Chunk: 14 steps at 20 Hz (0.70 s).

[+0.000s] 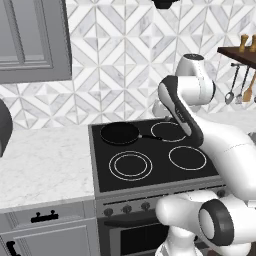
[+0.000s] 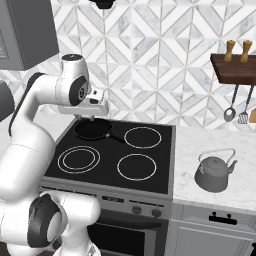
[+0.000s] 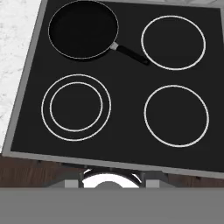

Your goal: Pick the kettle from the counter and place it on a stove burner. Then turn the burner on.

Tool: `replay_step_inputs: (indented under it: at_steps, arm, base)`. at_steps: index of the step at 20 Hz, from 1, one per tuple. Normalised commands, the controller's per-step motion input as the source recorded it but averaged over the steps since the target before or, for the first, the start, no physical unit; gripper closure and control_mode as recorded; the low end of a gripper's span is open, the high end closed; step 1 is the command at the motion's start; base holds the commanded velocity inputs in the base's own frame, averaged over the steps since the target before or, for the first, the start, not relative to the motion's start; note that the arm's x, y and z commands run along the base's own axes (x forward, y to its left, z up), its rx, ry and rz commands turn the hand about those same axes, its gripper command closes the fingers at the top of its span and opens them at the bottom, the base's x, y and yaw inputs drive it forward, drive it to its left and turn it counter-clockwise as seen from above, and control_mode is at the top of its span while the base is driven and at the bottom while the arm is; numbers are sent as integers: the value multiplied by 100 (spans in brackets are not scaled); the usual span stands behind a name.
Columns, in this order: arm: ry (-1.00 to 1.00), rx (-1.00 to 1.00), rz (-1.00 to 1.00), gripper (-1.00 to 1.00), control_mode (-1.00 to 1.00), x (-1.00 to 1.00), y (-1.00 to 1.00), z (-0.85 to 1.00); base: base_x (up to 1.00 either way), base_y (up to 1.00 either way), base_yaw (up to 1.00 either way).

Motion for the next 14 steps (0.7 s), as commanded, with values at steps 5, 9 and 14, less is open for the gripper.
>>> replay_step_inputs:
  at_steps: [5,9,14]
  arm:
    - [0,2,0,-100,-100,-6,-6,-3]
    - [-17,27,-17,-100,-100,-43,-76,-1]
    - [-29,28,-27,-100,-100,-52,-99,0]
  base:
    - [0,0,0]
    - [0,0,0]
    - [0,0,0]
